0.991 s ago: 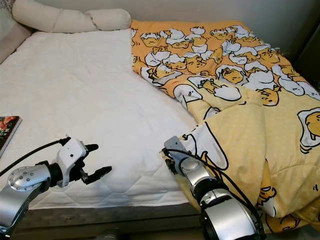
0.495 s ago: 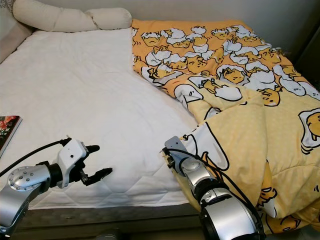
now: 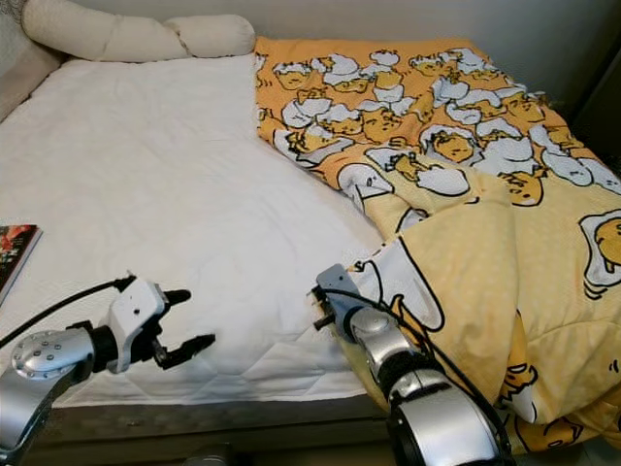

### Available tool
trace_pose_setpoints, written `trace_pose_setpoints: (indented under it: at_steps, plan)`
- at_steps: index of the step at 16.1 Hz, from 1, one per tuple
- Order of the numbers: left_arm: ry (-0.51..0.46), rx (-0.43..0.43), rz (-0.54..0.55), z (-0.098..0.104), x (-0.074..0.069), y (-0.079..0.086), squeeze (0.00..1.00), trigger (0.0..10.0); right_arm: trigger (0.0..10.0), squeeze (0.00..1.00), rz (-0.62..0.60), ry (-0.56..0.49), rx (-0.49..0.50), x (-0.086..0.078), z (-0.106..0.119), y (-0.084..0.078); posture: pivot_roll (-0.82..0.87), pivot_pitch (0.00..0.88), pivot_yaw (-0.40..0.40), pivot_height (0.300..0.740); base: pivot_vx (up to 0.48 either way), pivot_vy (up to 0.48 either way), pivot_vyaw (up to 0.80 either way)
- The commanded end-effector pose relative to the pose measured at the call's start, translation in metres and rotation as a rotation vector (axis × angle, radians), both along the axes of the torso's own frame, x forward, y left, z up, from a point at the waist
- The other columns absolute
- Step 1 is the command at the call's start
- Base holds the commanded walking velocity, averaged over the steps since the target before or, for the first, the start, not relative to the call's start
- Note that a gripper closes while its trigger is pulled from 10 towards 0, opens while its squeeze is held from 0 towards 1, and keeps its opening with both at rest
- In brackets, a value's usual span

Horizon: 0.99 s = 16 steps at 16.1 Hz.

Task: Clean up the room

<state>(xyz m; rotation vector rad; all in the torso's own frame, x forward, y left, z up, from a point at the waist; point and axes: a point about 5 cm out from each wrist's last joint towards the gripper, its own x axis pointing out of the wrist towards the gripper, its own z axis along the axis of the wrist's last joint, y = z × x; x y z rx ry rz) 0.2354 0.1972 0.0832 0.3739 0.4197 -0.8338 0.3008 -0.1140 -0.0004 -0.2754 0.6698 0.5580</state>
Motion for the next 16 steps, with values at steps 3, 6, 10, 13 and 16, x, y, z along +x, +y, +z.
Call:
trace_pose_setpoints:
  at_steps: [3, 6, 10, 13, 16]
  plan:
    - [-0.002, -0.004, -0.023, 0.005, -0.002, -0.003, 0.0, 10.0, 0.0, 0.0, 0.212, 0.003, 0.135, -0.007, 0.005, 0.006, 0.19, 0.0, 0.019, 0.74, 0.0, 0.0, 0.0]
    - [0.001, -0.02, -0.043, 0.009, -0.003, -0.012, 0.0, 10.0, 0.0, 0.0, 0.437, 0.004, 0.191, -0.015, 0.014, 0.004, 0.16, 0.0, 0.03, 0.74, 0.0, 0.0, 0.0]
    - [0.001, -0.024, -0.06, 0.009, 0.0, -0.019, 0.0, 10.0, 10.0, 1.0, 0.19, -0.082, 0.039, 0.007, 0.019, -0.007, 0.15, 0.0, 0.036, 0.74, 0.0, 0.0, 0.0]
    - [0.002, -0.02, -0.06, 0.01, 0.001, -0.019, 0.0, 10.0, 10.0, 1.0, 0.114, -0.086, 0.026, 0.012, 0.021, 0.001, 0.16, 0.0, 0.036, 0.74, 0.0, 0.0, 0.0]
    - [-0.003, -0.015, -0.058, 0.011, 0.002, -0.017, 0.0, 10.0, 10.0, 1.0, 0.064, -0.086, -0.006, 0.015, 0.02, 0.009, 0.18, 0.0, 0.036, 0.74, 0.0, 0.0, 0.0]
